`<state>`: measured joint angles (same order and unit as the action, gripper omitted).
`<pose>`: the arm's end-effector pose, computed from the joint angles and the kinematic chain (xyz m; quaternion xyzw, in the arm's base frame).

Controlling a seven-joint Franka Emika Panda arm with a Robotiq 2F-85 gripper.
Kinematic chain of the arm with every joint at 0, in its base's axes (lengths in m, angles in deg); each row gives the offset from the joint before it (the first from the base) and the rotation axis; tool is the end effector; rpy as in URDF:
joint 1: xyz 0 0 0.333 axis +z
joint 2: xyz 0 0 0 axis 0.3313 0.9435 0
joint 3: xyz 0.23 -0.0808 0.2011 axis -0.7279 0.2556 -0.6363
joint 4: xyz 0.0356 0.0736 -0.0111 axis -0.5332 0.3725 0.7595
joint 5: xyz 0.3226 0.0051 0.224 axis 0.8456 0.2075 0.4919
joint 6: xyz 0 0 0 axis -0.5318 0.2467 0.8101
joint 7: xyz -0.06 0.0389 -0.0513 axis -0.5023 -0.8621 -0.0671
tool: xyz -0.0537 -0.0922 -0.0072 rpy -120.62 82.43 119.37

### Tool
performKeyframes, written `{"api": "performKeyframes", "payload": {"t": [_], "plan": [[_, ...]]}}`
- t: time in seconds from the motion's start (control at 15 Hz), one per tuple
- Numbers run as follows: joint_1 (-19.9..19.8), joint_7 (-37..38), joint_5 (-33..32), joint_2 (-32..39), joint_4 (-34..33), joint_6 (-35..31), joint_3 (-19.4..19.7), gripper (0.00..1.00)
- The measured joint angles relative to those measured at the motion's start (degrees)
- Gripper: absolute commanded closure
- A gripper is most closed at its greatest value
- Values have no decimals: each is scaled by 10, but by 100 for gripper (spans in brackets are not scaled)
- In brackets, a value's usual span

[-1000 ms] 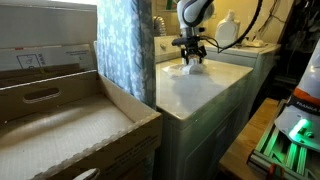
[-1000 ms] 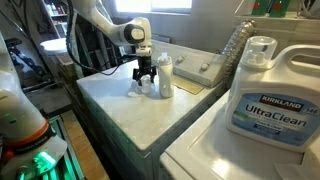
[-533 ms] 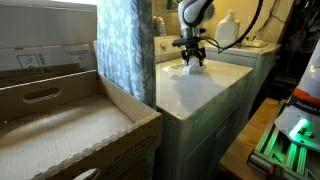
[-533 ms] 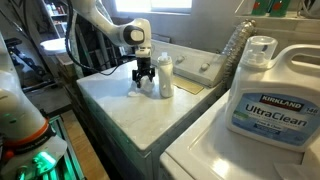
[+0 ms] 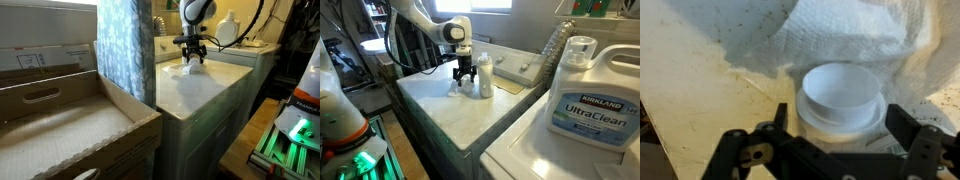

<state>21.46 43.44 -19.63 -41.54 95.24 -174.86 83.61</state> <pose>0.5384 -0.0225 0.3121 0.7307 -0.6732 0.0067 0.1138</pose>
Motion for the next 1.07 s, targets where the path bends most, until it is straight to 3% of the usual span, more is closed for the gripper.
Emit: {"api": "performKeyframes", "payload": {"t": [0.33, 0.67, 1.07], "plan": [[-3, -1, -17, -4, 1, 6, 4, 61], [2, -4, -53, -32, -29, 110, -4, 62], [17, -1, -145, -57, -123, 329, -37, 62]]}}
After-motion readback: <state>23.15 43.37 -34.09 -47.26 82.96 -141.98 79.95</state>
